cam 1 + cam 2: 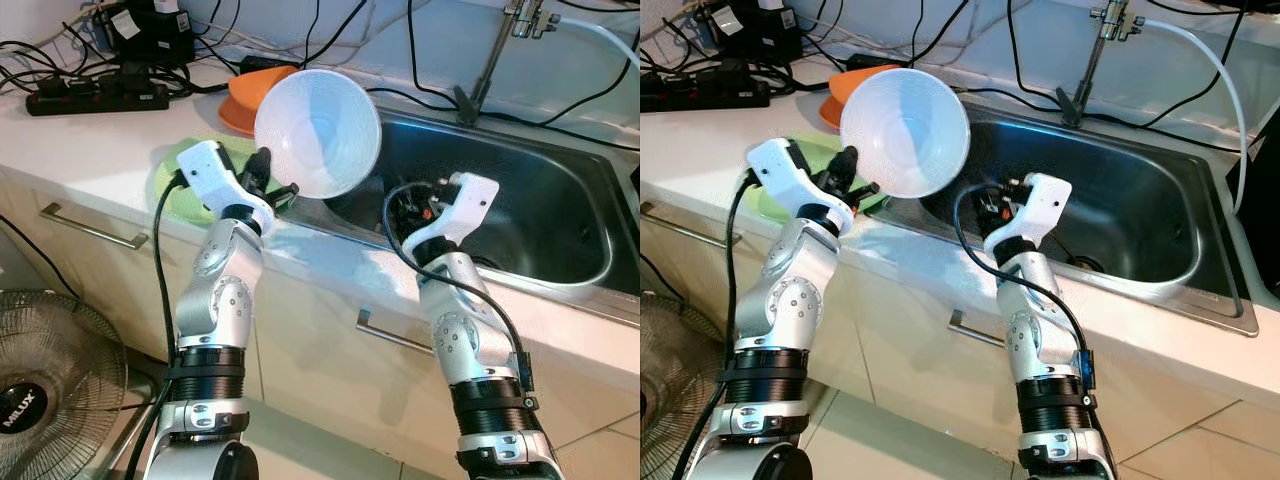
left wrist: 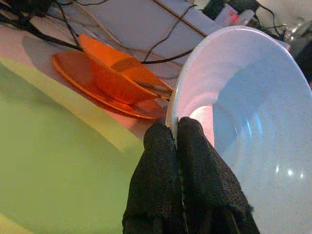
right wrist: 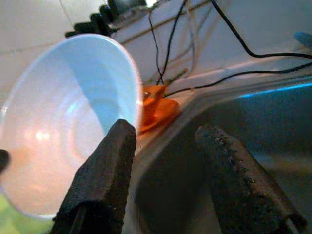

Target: Kitchen organization

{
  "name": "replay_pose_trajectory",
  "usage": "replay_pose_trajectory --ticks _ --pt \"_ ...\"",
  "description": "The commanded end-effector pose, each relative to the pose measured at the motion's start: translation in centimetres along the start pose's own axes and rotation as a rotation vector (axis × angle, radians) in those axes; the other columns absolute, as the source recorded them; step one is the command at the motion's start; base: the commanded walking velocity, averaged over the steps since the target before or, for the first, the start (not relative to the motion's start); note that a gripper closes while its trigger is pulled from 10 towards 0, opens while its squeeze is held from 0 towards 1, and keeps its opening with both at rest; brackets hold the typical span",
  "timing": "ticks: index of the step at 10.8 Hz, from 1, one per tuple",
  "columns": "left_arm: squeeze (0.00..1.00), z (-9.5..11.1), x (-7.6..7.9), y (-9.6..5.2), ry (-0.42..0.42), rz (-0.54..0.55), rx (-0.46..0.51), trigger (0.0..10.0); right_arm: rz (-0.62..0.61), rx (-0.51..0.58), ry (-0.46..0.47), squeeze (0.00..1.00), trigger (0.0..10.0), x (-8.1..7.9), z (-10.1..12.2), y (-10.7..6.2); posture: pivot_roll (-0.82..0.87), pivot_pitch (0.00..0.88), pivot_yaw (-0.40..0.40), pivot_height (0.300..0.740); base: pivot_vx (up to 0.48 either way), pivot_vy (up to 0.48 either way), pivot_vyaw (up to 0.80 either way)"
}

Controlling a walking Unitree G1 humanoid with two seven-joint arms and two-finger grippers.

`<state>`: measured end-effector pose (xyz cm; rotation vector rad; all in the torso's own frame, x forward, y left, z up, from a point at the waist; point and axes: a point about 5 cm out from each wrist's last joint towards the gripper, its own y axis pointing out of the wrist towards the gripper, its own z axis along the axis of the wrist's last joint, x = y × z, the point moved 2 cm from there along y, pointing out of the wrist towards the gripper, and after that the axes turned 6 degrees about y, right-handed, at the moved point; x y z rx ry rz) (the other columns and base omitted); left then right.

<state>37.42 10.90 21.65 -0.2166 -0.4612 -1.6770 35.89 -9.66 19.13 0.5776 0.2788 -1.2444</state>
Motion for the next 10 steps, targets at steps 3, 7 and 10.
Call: replay_pose_trajectory --ticks 3,7,10 --pt "0.0 -0.9 2.4 -0.2 0.031 -0.124 -0.043 10.0 0.005 -0.02 0.032 0.0 10.0 -0.2 0.0 -0.1 0.07 0.014 -0.017 0.74 0.0 0.0 0.0" --pt "0.0 -1.0 3.0 -0.4 0.035 -0.164 -0.05 10.0 -0.013 -0.037 0.026 0.0 10.0 0.1 -0.3 -0.2 0.08 0.028 -0.02 0.74 0.0 0.0 0.0" --pt "0.0 -1.0 3.5 -0.6 0.028 -0.198 -0.053 10.0 -0.045 -0.071 0.012 0.0 9.6 0.6 -1.1 -0.3 0.08 0.037 -0.021 0.74 0.0 0.0 0.0"
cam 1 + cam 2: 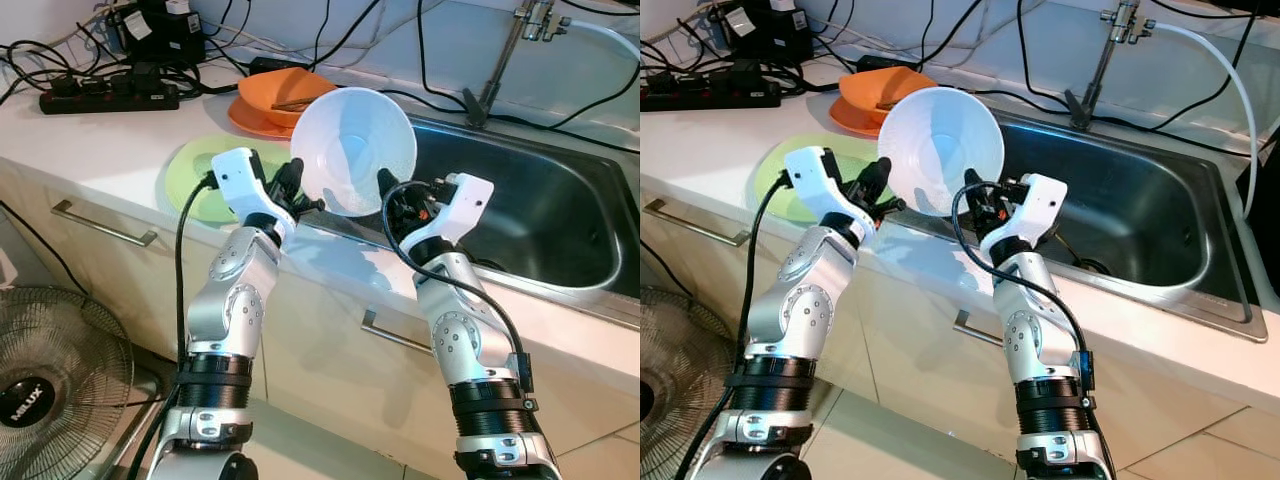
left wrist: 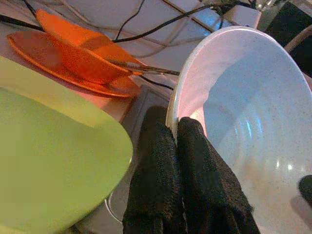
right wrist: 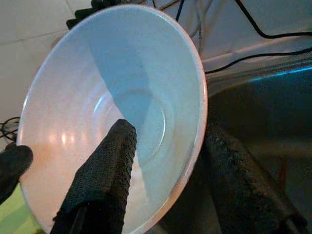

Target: Kitchen organization

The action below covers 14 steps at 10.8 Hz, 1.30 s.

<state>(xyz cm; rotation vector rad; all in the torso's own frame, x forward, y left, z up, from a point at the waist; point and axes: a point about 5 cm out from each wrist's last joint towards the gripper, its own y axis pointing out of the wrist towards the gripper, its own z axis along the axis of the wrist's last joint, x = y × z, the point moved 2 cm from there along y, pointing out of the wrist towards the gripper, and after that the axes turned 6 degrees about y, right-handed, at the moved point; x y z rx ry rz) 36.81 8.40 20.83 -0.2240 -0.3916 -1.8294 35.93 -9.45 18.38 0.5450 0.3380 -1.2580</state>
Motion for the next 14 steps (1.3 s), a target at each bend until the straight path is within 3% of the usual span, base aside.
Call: replay_pose_trajectory --ticks 1,4,5,10,14 --pt "0.0 0.8 1.49 0.05 0.001 -0.07 0.03 10.0 -0.024 -0.026 -0.012 0.0 10.0 0.53 -0.5 -0.18 0.08 0.038 -0.021 0.74 0.0 0.0 0.0" --pt "0.0 0.74 1.57 -0.04 -0.001 -0.078 0.027 10.0 -0.042 -0.027 -0.016 0.0 10.0 0.81 -0.51 -0.17 0.08 0.042 -0.02 0.74 0.0 0.0 0.0" --pt "0.0 0.71 1.65 -0.04 0.0 -0.082 0.024 10.0 -0.048 -0.018 -0.01 0.0 0.0 0.92 -0.4 -0.17 0.08 0.043 -0.021 0.74 0.0 0.0 0.0" --pt "0.0 0.75 1.53 -0.07 0.026 -0.08 0.029 10.0 -0.059 -0.024 -0.005 0.0 0.0 0.94 -0.51 -0.06 0.09 0.046 -0.02 0.74 0.0 0.0 0.0" --pt "0.0 0.62 1.81 -0.18 0.102 -0.099 0.034 10.0 -0.049 -0.027 -0.003 0.0 0.0 0.71 -0.56 -0.07 0.09 0.049 -0.024 0.74 0.0 0.0 0.0"
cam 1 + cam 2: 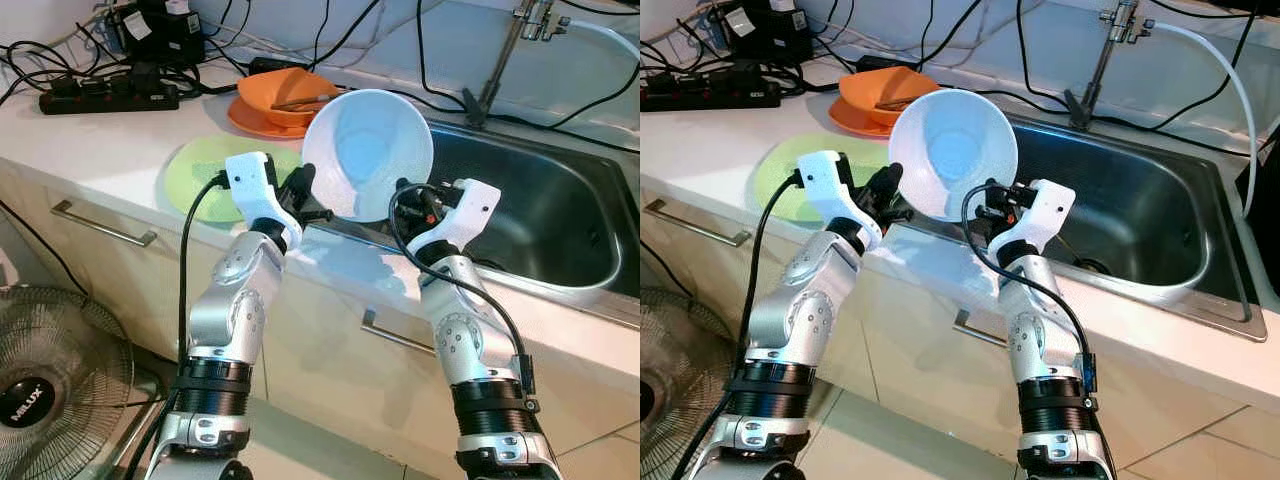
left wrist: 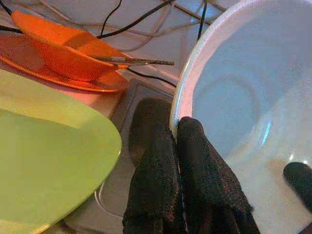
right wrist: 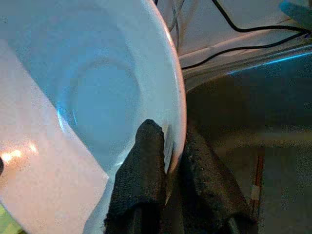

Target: Kitchen organization

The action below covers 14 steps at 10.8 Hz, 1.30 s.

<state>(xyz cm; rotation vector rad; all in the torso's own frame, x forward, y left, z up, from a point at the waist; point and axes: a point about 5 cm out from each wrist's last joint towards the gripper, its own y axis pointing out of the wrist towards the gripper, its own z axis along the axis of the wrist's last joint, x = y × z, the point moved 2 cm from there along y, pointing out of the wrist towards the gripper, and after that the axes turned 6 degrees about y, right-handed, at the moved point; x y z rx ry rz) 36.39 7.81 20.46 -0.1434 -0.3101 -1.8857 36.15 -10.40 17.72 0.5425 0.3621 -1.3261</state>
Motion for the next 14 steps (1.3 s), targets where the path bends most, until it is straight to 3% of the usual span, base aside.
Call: replay_pose_trajectory --ticks 1,2,6,8,9,11,12,13,14 --pt "0.27 1.3 1.2 0.2 0.036 -0.049 0.061 10.0 0.023 -0.031 -0.007 0.0 0.0 -0.5 -0.6 0.0 0.09 0.049 -0.024 0.74 0.0 0.0 0.0" --pt "1.0 1.2 1.4 0.1 0.064 -0.061 0.064 10.0 0.025 -0.029 0.001 0.0 0.0 -0.6 -0.5 0.0 0.09 0.047 -0.023 0.74 0.0 0.0 0.0" --pt "1.0 1.0 1.3 0.1 0.092 -0.06 0.061 10.0 0.015 0.018 0.028 0.0 0.0 -0.5 0.8 0.4 0.09 0.046 -0.024 0.74 0.0 0.0 0.0" --pt "1.0 0.8 1.4 0.1 0.108 -0.064 0.054 10.0 -0.032 0.111 0.04 0.0 0.0 -0.1 3.6 1.1 0.08 0.039 -0.022 0.74 0.0 0.0 0.0" --pt "0.0 0.6 1.5 0.1 0.117 -0.069 0.048 10.0 -0.045 0.137 0.035 0.0 0.0 0.1 4.3 1.3 0.08 0.037 -0.022 0.74 0.0 0.0 0.0" --pt "0.0 0.0 1.6 -0.1 0.127 -0.078 0.025 10.0 -0.114 0.188 0.006 0.0 0.0 1.5 5.9 2.0 0.09 0.03 -0.022 0.74 0.0 0.0 0.0" --pt "0.0 -1.2 2.1 -0.4 0.147 -0.126 -0.046 10.0 -0.163 0.185 -0.113 0.0 10.0 2.5 6.2 2.8 0.09 0.026 -0.022 0.74 0.0 0.0 0.0" --pt "0.0 -1.9 2.5 -0.6 0.159 -0.159 -0.082 10.0 -0.169 0.18 -0.148 0.0 10.0 2.7 6.2 3.1 0.09 0.025 -0.022 0.74 0.0 0.0 0.0" --pt "0.0 -2.9 3.1 -1.2 0.175 -0.201 -0.135 10.0 -0.204 0.161 -0.242 0.0 10.0 3.6 6.1 4.0 0.1 0.025 -0.025 0.74 0.0 0.0 0.0"
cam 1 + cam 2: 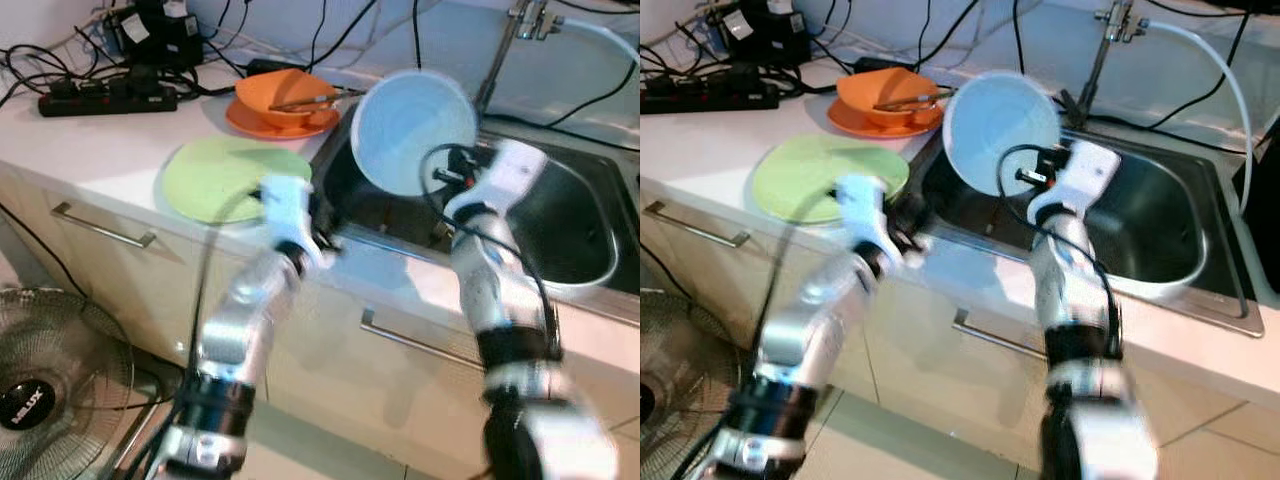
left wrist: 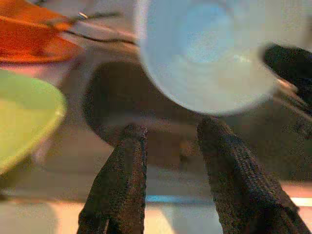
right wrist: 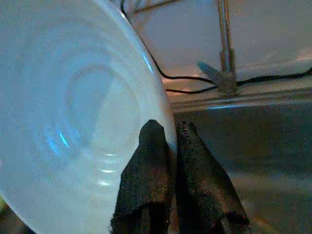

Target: Kitchen organization

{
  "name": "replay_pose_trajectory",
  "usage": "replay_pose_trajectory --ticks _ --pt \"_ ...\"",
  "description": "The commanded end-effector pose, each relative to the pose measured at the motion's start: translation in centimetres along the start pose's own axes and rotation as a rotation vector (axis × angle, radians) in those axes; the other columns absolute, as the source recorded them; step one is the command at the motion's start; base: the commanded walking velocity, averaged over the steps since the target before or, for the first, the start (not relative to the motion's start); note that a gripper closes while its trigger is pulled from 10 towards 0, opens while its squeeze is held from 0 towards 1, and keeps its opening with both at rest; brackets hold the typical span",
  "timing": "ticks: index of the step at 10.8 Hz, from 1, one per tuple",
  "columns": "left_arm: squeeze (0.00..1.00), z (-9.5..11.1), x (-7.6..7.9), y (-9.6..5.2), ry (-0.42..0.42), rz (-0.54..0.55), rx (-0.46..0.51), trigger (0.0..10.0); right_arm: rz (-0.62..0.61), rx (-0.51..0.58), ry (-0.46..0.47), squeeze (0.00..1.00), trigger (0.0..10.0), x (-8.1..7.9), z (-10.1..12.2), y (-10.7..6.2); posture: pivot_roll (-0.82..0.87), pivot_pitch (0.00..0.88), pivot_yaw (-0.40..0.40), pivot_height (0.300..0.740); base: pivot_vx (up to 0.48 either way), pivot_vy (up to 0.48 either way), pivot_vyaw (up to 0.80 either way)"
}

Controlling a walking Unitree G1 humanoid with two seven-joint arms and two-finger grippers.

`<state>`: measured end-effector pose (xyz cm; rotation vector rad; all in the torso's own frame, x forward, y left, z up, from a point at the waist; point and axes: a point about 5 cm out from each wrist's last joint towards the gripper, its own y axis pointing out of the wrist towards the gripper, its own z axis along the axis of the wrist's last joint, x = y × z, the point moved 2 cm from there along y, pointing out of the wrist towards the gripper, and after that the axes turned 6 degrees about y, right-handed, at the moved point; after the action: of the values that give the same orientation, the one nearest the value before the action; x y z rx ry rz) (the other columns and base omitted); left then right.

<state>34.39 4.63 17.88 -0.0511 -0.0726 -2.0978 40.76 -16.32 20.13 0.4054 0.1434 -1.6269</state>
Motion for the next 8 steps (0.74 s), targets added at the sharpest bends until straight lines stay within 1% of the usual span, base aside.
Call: replay_pose_trajectory --ticks 1,2,3,5,6,7,8 --pt "0.0 -0.1 0.5 -0.3 0.025 -0.034 -0.02 10.0 -0.001 0.05 -0.049 0.0 10.0 -0.2 1.1 0.7 0.12 0.027 -0.031 0.74 0.0 0.0 0.0" --pt "0.0 -0.3 0.8 -0.7 0.05 -0.057 -0.047 10.0 -0.018 0.031 -0.103 0.0 10.0 -0.1 1.0 1.4 0.13 0.03 -0.033 0.74 0.0 0.0 0.0" --pt "0.0 -0.5 1.1 -1.0 0.066 -0.075 -0.059 10.0 -0.027 0.016 -0.167 0.0 10.0 -0.1 0.7 1.8 0.14 0.033 -0.035 0.74 0.0 0.0 0.0" --pt "0.0 -0.7 1.8 -1.8 0.094 -0.113 -0.094 10.0 0.01 -0.024 -0.33 0.0 10.0 -0.7 -0.5 1.9 0.16 0.055 -0.041 0.74 0.0 0.0 0.0" --pt "0.0 -0.8 2.0 -2.3 0.099 -0.122 -0.11 10.0 0.01 -0.047 -0.395 0.0 10.0 -0.5 -1.2 1.7 0.17 0.071 -0.044 0.74 0.0 0.0 0.0" --pt "0.0 -0.8 2.1 -2.7 0.101 -0.121 -0.121 10.0 0.009 -0.06 -0.441 0.0 10.0 -0.2 -1.5 1.7 0.18 0.085 -0.046 0.74 0.0 0.0 0.0" --pt "0.0 -0.9 2.2 -3.2 0.102 -0.123 -0.133 10.0 0.001 -0.075 -0.465 0.0 10.0 0.2 -1.7 1.7 0.19 0.101 -0.047 0.74 0.0 0.0 0.0"
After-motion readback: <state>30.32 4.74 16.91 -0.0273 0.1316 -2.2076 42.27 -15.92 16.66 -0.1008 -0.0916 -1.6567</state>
